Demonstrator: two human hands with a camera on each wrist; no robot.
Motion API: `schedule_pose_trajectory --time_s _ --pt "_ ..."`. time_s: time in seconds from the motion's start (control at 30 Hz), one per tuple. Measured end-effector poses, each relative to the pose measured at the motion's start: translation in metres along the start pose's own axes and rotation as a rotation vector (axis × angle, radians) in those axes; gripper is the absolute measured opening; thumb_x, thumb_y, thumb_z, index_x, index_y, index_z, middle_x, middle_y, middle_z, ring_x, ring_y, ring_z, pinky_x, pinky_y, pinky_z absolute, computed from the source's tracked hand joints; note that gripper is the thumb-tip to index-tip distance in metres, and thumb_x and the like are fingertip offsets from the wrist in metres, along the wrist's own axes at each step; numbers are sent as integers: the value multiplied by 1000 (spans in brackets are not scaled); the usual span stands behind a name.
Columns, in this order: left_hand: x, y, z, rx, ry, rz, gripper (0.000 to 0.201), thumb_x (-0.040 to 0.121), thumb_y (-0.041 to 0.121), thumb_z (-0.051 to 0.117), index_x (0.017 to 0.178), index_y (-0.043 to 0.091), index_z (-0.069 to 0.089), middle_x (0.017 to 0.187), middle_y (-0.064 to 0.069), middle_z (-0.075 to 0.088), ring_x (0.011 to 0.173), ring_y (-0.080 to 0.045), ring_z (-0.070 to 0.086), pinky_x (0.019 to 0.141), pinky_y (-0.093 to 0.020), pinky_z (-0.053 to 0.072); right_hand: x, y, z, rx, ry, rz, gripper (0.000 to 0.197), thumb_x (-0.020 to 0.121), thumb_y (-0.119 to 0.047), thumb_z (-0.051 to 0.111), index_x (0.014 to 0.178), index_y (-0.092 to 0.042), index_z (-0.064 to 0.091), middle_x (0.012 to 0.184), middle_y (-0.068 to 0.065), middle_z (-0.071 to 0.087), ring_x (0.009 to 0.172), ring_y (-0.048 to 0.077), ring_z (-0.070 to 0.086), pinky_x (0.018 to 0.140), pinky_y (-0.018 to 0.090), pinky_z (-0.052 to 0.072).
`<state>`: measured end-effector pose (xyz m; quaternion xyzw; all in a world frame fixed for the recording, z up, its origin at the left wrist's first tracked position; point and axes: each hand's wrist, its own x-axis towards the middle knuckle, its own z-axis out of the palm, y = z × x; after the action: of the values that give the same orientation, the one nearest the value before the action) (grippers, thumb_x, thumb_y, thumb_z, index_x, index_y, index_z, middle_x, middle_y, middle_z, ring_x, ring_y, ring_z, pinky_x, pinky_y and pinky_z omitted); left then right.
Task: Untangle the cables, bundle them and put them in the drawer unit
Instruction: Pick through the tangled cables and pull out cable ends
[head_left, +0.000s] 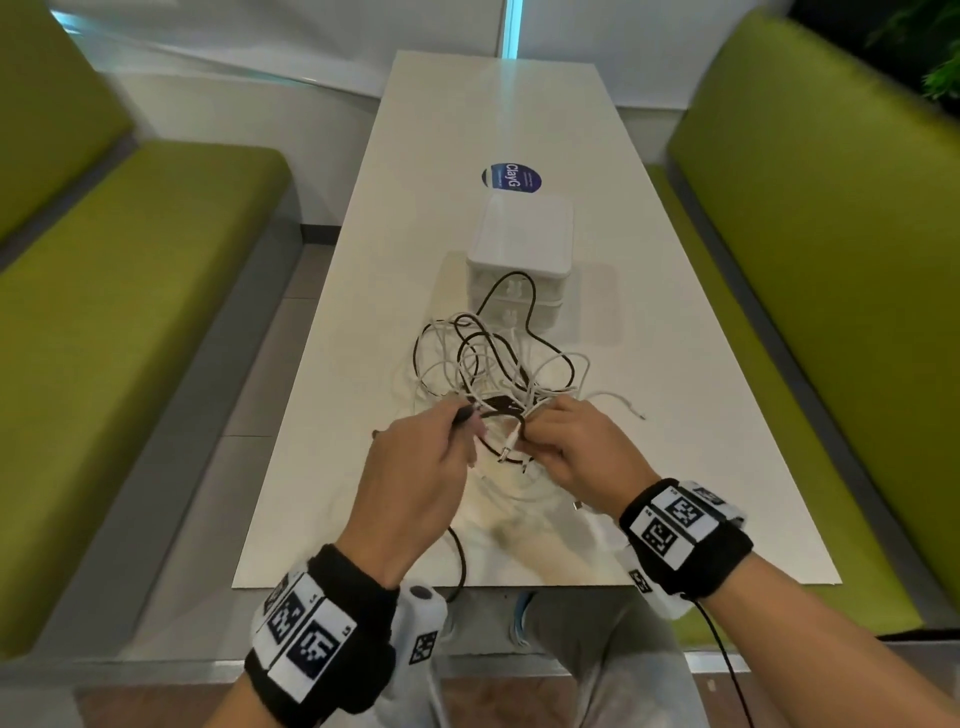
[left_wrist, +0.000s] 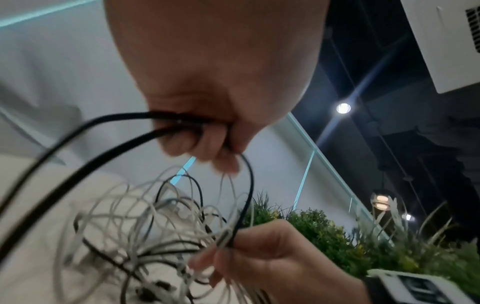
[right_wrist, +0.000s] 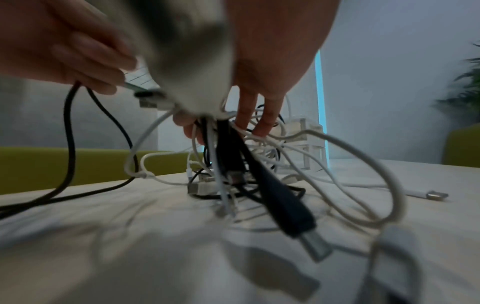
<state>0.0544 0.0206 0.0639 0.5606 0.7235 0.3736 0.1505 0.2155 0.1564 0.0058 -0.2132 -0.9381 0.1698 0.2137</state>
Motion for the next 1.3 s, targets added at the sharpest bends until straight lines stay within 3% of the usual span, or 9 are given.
schedule_pose_trajectory --time_s 0.07,0.13,0.3,0.5,0.8,0.97,1.07,1.17,1.3 --pt "5 -3 -4 110 65 12 26 99 17 43 113 22 63 103 11 67 92 -10 61 77 -29 45 1 -7 4 -23 -11 -12 29 93 -31 49 84 -14 71 86 -5 71 80 25 58 74 39 51" --pt "6 -1 -6 89 132 101 31 95 16 43 119 19 62 112 7 63 103 -11 56 87 -27 46 5 -16 5 -73 -72 -54 34 94 -34 46 89 -14 73 89 -5 72 82 25 58 74 40 50" --pt "2 4 11 295 -102 149 31 99 30 34 112 19 60 103 4 57 94 -16 53 78 -30 44 11 -25 9 -103 -88 -123 31 96 -35 44 91 -16 69 91 -4 69 83 26 54 75 39 46" --pt "8 5 26 514 -153 -9 33 101 50 30 101 21 48 85 3 64 81 -23 63 60 -31 31 7 -5 7 -157 50 -129 28 93 -31 49 88 -14 71 89 -6 70 88 22 56 77 33 47" --pt "9 3 8 269 120 240 26 93 38 62 75 19 56 51 6 53 45 -18 51 43 -26 31 8 -3 -7 -87 95 -21 23 90 -37 52 93 -21 69 88 -8 71 84 19 60 68 25 46" --pt "-1 5 -6 117 216 271 24 90 36 62 78 16 65 52 7 54 45 -12 44 44 -26 37 12 -2 -12 -24 -11 124 23 93 -40 55 112 -37 66 103 -18 70 94 12 56 72 29 49" --pt "-9 10 -15 38 270 313 25 88 32 67 74 12 63 52 13 43 51 -10 37 46 -15 32 15 3 -18 45 -63 257 23 93 -37 59 114 -43 65 81 -24 57 85 4 45 69 26 38" --pt "-15 16 -20 -39 252 355 31 89 33 65 68 10 60 53 15 38 49 -9 33 46 -14 28 21 4 -23 -10 -85 304 22 93 -38 57 112 -43 65 73 -21 48 82 6 42 67 27 32" --pt "-8 5 -19 51 97 151 29 92 39 61 70 28 46 47 13 37 47 -6 41 48 -16 29 20 -4 -16 -113 -40 109 15 90 -34 63 101 -32 73 95 -14 72 84 20 46 70 32 38"
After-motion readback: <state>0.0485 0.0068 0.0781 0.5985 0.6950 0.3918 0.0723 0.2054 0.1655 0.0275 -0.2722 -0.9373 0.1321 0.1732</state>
